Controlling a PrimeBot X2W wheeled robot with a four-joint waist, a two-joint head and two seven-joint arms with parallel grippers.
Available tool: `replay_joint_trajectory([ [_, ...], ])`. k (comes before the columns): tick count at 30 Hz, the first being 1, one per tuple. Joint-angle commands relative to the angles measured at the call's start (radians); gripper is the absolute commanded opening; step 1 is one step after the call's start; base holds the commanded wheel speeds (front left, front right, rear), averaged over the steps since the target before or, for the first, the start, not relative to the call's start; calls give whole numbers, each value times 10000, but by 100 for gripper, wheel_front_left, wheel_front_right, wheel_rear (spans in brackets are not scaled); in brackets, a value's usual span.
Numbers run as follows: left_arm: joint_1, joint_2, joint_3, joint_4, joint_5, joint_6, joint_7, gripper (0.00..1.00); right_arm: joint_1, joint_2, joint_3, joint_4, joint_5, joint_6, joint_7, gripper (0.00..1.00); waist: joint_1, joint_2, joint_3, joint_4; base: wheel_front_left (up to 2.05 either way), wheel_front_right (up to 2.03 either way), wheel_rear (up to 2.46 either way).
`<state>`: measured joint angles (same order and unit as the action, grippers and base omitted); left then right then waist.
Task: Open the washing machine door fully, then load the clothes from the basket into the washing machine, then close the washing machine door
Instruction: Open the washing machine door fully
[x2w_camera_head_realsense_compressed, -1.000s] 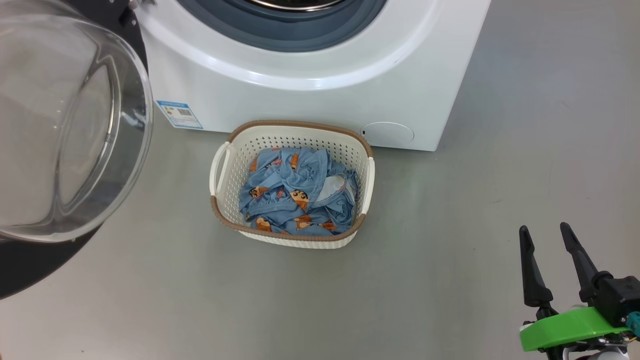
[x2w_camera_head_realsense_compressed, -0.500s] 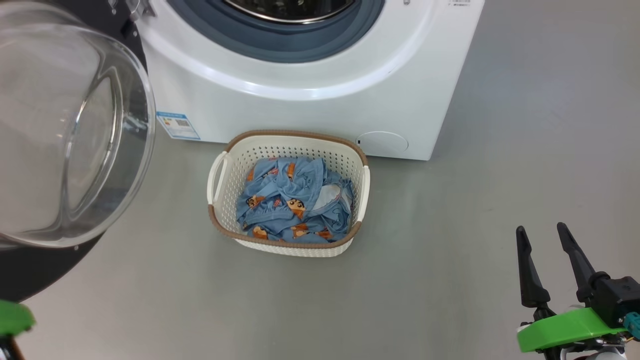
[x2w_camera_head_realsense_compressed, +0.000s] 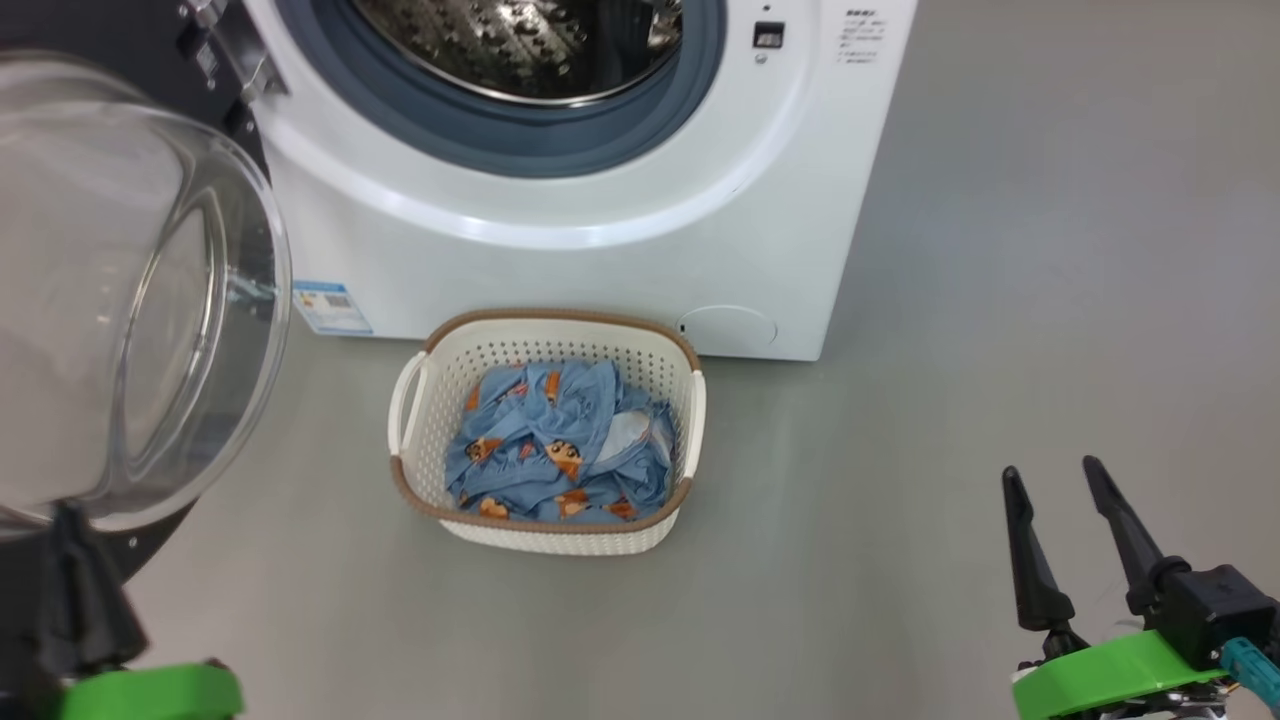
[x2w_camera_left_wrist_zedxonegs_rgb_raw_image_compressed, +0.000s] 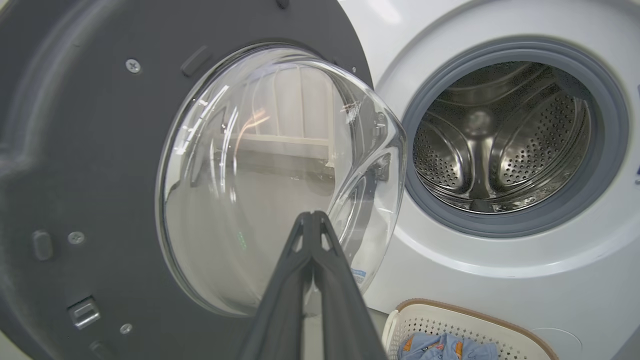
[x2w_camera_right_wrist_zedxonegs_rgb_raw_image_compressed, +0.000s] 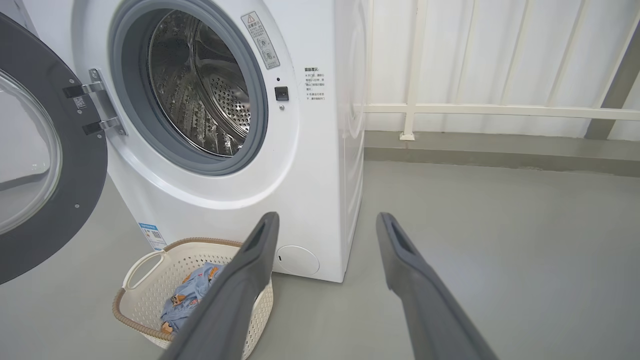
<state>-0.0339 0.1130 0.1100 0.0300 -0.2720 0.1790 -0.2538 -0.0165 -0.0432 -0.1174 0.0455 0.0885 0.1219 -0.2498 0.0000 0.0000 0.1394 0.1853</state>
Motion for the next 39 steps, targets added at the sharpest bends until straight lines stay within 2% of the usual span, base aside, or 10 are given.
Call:
replay_joint_trajectory([
  [1, 48, 137, 93, -332, 213, -138, -79, 0, 67, -70, 337, -297, 69, 88, -120, 100, 0, 0, -248, -229, 0, 0, 0],
  [12, 712, -21, -902, -141, 469, -609, -79, 0, 446, -70, 583, -138, 178, 88, -120, 100, 0, 0, -910, -1049, 0, 0, 0],
  [13, 779, -36, -992, -99, 492, -637, -74, 4, 473, -70, 603, -114, 167, 88, -120, 100, 0, 0, -959, -1115, 0, 0, 0],
  [15, 886, -53, -1164, 5, 525, -708, -51, 18, 534, -70, 635, -77, 148, 88, -120, 100, 0, 0, -1040, -1232, 0, 0, 0],
  [18, 999, -69, -1385, 182, 547, -824, -42, 48, 629, -70, 669, -38, 121, 88, -120, 100, 0, 0, -1148, -1374, 0, 0, 0],
  [19, 1022, -66, -1436, 242, 550, -858, -42, 65, 658, -70, 686, -34, 112, 88, -120, 100, 0, 0, -1187, -1420, 0, 0, 0],
  [20, 1022, -66, -1436, 242, 550, -858, -42, 65, 658, -70, 686, -34, 112, 88, -120, 100, 0, 0, -1187, -1420, 0, 0, 0],
  [21, 1040, -58, -1483, 303, 563, -879, -35, 88, 691, -70, 694, -36, 108, 88, -120, 100, 0, 0, -1217, -1454, 0, 0, 0],
  [22, 1047, -58, -1537, 359, 566, -910, -31, 100, 729, -70, 691, -43, 105, 88, -120, 100, 0, 0, -1249, -1482, 0, 0, 0],
  [39, 986, 32, -1800, 746, 497, -1022, -32, 100, 1048, -70, 658, -155, 215, 88, -83, 100, 0, 0, -1456, -1738, 0, 0, 0],
])
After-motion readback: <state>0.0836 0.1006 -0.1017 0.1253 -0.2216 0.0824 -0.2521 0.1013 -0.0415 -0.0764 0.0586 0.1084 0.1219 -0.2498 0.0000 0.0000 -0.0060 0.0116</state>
